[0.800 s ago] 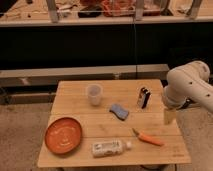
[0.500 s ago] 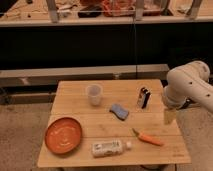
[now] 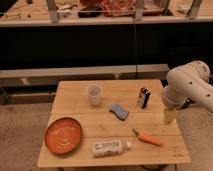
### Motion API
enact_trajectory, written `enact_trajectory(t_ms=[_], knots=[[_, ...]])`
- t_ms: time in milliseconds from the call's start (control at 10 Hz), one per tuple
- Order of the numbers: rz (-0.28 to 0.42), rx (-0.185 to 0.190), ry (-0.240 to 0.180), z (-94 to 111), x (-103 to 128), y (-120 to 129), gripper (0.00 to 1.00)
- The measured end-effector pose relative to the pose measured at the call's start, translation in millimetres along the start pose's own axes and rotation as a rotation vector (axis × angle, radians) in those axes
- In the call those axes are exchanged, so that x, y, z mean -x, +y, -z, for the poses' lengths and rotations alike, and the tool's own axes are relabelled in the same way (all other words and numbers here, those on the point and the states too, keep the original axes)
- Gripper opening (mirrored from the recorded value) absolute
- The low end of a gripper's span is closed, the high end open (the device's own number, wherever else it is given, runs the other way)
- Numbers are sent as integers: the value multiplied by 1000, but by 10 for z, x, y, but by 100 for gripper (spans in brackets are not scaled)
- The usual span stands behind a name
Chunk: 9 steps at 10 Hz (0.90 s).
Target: Knock the eraser over
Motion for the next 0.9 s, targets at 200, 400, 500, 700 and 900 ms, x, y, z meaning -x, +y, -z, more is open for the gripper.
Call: enact_trajectory(t_ms=[200,400,500,700,900], knots=[[0,0,0,0,0,0,80],[0,0,0,0,0,0,80],[0,0,0,0,0,0,80],[-1,-11,-4,3,-17,-55,80],[0,-28,-11,-12,-43,-203,80]])
